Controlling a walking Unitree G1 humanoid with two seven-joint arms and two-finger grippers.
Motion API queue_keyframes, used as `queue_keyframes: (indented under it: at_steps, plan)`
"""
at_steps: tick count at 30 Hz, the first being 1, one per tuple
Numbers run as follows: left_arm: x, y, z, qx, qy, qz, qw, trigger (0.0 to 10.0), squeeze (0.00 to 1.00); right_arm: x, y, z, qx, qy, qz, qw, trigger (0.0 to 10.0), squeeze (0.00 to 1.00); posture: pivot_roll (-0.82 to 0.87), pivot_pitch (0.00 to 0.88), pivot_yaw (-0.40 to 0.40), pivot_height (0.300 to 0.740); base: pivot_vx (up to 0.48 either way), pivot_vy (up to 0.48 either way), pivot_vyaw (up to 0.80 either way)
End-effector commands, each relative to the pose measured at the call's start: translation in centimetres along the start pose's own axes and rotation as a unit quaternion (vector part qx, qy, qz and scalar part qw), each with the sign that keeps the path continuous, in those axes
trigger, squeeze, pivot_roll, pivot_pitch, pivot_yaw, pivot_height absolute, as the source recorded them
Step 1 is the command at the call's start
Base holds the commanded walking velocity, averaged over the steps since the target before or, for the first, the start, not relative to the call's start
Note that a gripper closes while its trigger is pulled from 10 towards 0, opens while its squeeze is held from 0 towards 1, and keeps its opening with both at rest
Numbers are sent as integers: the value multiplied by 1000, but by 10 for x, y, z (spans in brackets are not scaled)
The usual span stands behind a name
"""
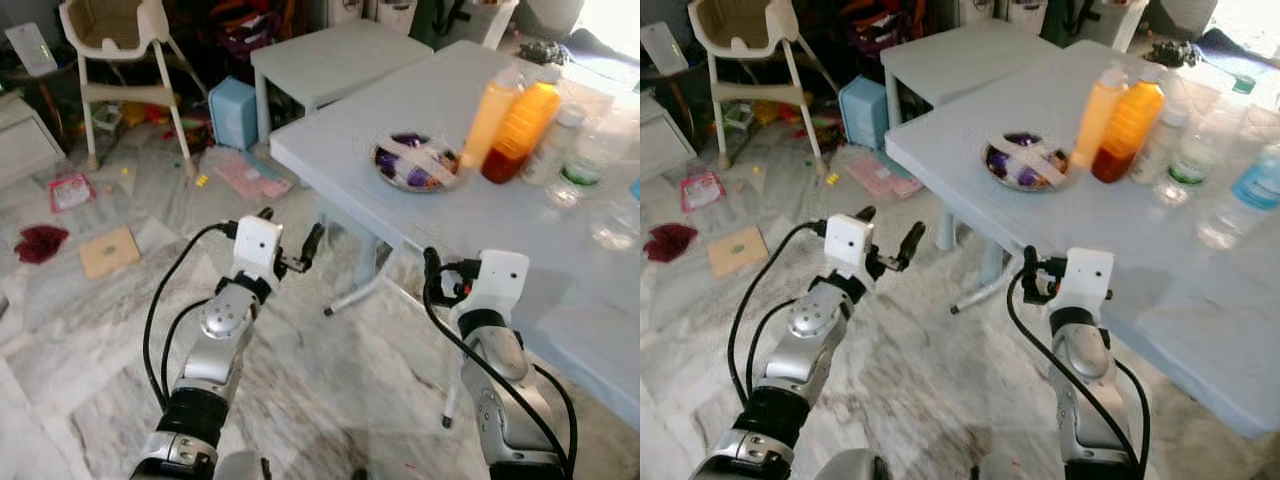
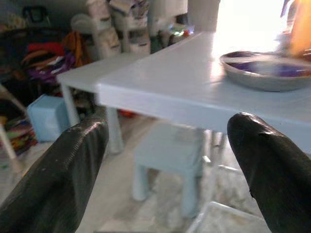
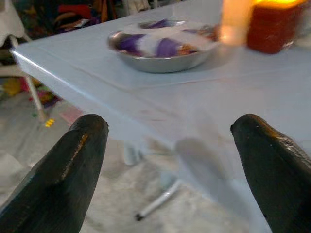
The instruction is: Restocking fridge
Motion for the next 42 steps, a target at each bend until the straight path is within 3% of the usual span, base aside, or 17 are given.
queue_keyframes:
  at_steps: [1,11,14,29,32,38,40,42]
  plan:
    - [8,-7,19,-2,-30,-5,1000,10000,0,0,-9,10,-8,-13,-11,1000,10000,0,-90,60,11,740,398,270,-531]
    - [12,-8,24,-7,-36,-9,999,10000,0,-1,-3,9,1,-16,-2,1000,10000,0,-90,54,13,740,398,266,-206]
    - [13,-3,20,-31,-24,6,999,10000,0,-1,-8,12,1,-20,-9,1000,10000,0,-90,54,12,740,325,342,0]
    - [12,-2,29,-36,-48,7,998,10000,0,-7,0,4,13,-13,-4,1000,10000,0,-86,54,12,740,0,106,0]
    - [11,-2,28,-35,-48,5,998,10000,0,-9,1,4,32,-10,-8,999,10000,0,-88,59,13,740,0,0,0]
    - [11,-5,27,-34,-46,1,998,10000,0,-3,1,24,112,-42,-22,993,10000,0,-88,64,16,740,0,0,0]
    - [11,-7,27,-34,-46,-2,998,10000,0,6,-6,39,157,-63,-47,984,10000,0,-84,67,18,740,0,0,0]
    - [10,-8,27,-33,-45,-3,998,10000,0,13,-4,46,161,-70,-48,983,10000,0,-81,69,18,740,0,0,0]
Point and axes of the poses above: a point about 5 cm out from each wrist's last joint towards the gripper, its own x axis pointing out of the wrist towards the gripper, its own z axis along the axis of the wrist's last joint, y = z × x, the point moved 6 cm from there along x, pointing out of the wrist towards the gripper, and after that the axes turned 15 degrees about x, right-handed, at the moved point
